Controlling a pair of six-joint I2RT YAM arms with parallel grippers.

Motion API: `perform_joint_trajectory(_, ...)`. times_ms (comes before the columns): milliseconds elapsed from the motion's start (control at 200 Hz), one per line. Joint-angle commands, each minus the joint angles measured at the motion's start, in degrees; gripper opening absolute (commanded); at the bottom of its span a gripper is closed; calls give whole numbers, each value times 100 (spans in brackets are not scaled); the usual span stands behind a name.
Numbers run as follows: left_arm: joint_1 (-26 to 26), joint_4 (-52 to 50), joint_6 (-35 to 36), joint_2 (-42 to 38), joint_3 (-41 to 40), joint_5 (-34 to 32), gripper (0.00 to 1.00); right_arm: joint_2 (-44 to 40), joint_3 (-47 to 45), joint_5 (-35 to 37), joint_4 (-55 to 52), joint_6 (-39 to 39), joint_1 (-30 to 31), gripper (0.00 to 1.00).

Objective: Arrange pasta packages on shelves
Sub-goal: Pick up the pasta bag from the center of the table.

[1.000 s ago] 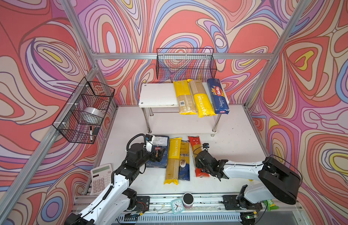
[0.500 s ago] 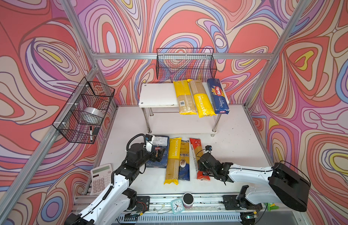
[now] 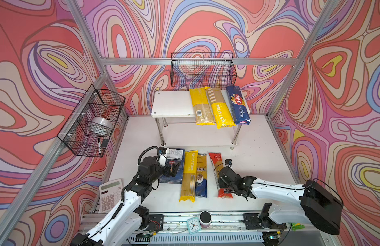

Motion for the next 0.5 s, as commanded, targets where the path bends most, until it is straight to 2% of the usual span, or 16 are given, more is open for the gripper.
perform_joint_trajectory(0, -24, -12, 37, -72, -55, -10, 100, -185, 143, 259, -527, -86, 27, 10)
perform_joint_trajectory(295, -22, -25, 30, -53, -47, -29, 100, -753, 90, 133, -626, -200, 28, 6)
perform_joint_trajectory(346, -28, -25, 28, -56, -51, -35, 100, -876, 143, 78, -703, -267, 28, 2)
perform_joint_trajectory(491, -24, -22, 22, -37, -38, -56, 100, -1039, 384, -100, -926, -456, 28, 3)
